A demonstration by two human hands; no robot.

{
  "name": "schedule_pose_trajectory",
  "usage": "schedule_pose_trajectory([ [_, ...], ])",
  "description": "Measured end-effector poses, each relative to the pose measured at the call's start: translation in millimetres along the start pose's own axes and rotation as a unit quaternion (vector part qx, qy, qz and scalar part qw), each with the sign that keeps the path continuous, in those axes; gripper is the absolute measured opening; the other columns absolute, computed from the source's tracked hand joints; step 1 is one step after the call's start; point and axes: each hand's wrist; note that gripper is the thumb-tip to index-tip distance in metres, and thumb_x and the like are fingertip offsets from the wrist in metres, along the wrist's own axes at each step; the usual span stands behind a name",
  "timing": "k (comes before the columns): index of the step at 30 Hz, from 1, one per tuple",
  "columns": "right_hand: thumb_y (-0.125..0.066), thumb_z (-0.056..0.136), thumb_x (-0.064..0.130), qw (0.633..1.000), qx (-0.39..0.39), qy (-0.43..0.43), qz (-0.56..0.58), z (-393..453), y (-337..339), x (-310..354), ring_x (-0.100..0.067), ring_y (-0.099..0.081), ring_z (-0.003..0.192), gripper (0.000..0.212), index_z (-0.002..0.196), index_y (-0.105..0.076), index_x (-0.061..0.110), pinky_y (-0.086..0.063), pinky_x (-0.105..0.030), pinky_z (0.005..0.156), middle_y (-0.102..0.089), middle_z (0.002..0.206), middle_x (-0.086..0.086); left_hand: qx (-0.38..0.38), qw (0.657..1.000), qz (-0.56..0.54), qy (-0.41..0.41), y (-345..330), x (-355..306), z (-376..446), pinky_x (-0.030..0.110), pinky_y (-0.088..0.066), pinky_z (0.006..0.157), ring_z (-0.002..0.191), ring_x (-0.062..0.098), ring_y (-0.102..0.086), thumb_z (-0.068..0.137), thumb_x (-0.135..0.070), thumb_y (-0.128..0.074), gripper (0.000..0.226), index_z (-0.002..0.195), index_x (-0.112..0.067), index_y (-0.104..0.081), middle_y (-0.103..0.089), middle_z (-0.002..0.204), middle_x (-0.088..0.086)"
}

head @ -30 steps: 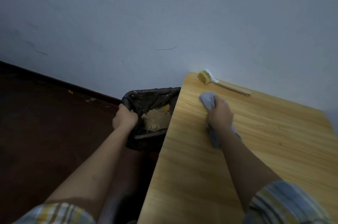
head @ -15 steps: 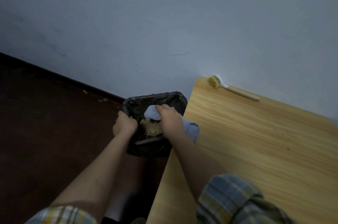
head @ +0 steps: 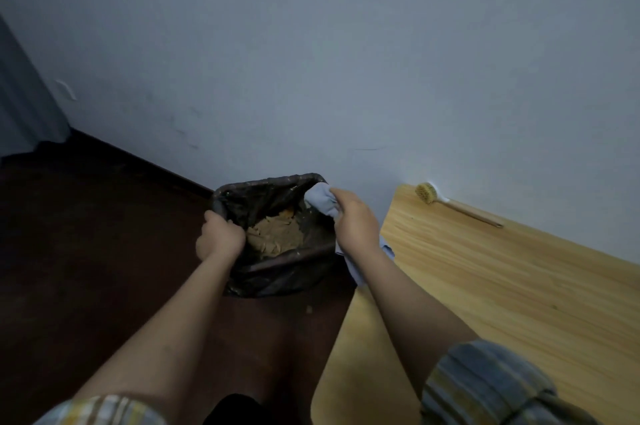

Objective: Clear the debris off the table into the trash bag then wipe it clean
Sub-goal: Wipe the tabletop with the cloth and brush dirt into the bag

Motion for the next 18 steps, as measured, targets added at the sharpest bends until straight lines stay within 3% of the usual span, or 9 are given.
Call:
schedule_pose_trajectory([
  [7, -0.048, 0.093, 0.012, 0.986, -0.162, -0.041, 0.011, -27, 93, 2, -0.03, -0.053, 0.117, 0.042, 0.134, -0.053, 0.02, -0.044, -0.037, 0.089, -0.056, 0.134, -0.004, -0.025, 0.998, -0.024, -0.045, 56, -33, -39, 0.041, -0.042, 0.089, 0.115, 0.042, -0.05, 0.1, -0.026, -0.04, 0.035, 0.126, -0.004, -0.044, -0.055, 0.125, 0.021],
  [10, -0.043, 0.097, 0.015, 0.985, -0.151, -0.084, 0.022, -42, 125, -12, -0.032, -0.055, 0.114, 0.036, 0.13, -0.055, 0.019, -0.043, -0.035, 0.083, -0.059, 0.129, -0.008, 0.008, 0.997, -0.029, -0.068, 52, -51, -65, 0.041, -0.041, 0.094, 0.117, 0.042, -0.049, 0.099, -0.027, -0.04, 0.036, 0.126, -0.004, -0.046, -0.054, 0.126, 0.021],
  [14, -0.039, 0.102, 0.021, 0.982, -0.12, -0.122, 0.077, -68, 146, -39, -0.031, -0.051, 0.121, 0.037, 0.137, -0.048, 0.014, -0.041, -0.035, 0.093, -0.053, 0.136, -0.013, 0.057, 0.993, -0.029, -0.094, 30, -71, -105, 0.039, -0.04, 0.094, 0.119, 0.04, -0.049, 0.098, -0.026, -0.041, 0.036, 0.127, -0.004, -0.045, -0.053, 0.129, 0.02],
  [18, -0.054, 0.096, 0.03, 0.979, -0.096, -0.167, 0.071, -98, 165, -83, -0.032, -0.047, 0.125, 0.051, 0.143, -0.04, 0.014, -0.041, -0.037, 0.093, -0.047, 0.142, -0.012, 0.092, 0.989, -0.028, -0.111, -2, -86, -144, 0.039, -0.042, 0.089, 0.115, 0.04, -0.051, 0.096, -0.022, -0.042, 0.034, 0.126, -0.006, -0.045, -0.056, 0.124, 0.019],
])
Point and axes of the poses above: each hand's wrist, its own z-axis towards the middle knuckle, its own y-axis out of the back of the hand, x = y × z
